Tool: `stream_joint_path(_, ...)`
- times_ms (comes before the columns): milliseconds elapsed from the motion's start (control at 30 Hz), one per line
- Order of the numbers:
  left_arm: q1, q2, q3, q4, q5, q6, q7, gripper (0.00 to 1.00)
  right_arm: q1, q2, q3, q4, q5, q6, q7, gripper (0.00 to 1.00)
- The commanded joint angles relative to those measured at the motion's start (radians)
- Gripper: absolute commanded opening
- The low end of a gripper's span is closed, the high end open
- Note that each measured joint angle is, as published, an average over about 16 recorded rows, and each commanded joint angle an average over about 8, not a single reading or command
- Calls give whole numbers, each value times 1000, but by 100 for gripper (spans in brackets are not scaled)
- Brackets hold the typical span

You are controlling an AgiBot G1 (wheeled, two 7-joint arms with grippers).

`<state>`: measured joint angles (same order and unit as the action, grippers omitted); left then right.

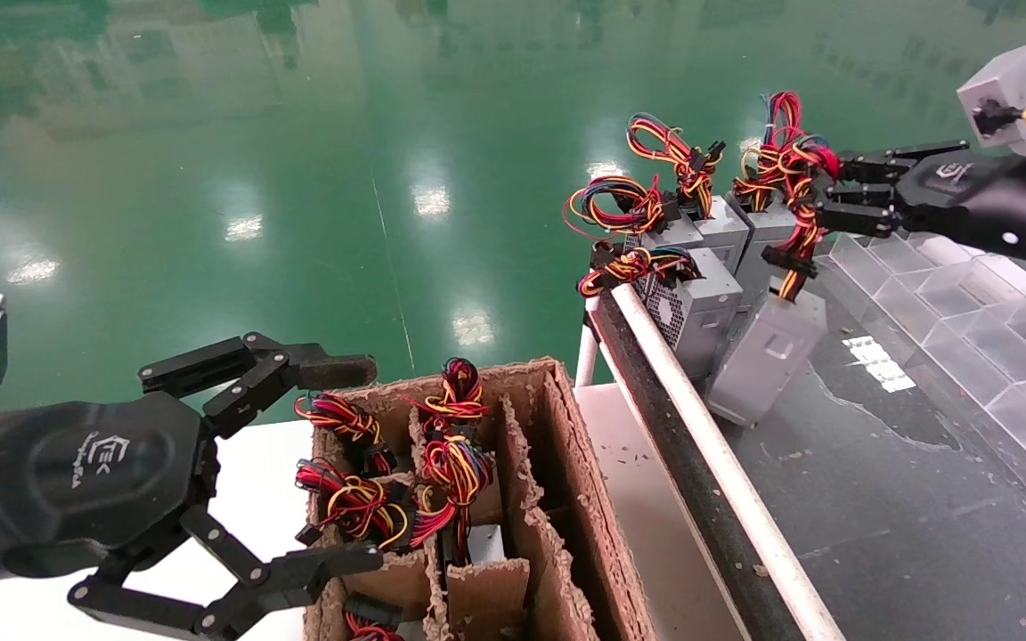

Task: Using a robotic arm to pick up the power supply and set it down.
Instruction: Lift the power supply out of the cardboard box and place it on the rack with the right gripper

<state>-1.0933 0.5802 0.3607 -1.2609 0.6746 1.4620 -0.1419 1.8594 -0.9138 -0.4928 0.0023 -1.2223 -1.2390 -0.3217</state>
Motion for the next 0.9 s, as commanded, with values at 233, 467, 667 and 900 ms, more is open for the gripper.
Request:
stream_joint_path(233, 0, 0, 0, 0, 0, 0, 0, 100, -1, -44, 3, -4, 5, 83, -2, 0)
stream_joint_path(467, 0, 0, 0, 0, 0, 0, 0, 100, 3, -73, -1, 1, -2, 97, -1, 0)
stream_joint_path(667, 0, 0, 0, 0, 0, 0, 0, 100, 9, -87, -4, 0, -5, 115, 3, 0)
stream_joint_path(900, 0, 0, 0, 0, 0, 0, 0, 100, 8, -116, -4, -3, -6, 145, 8, 0)
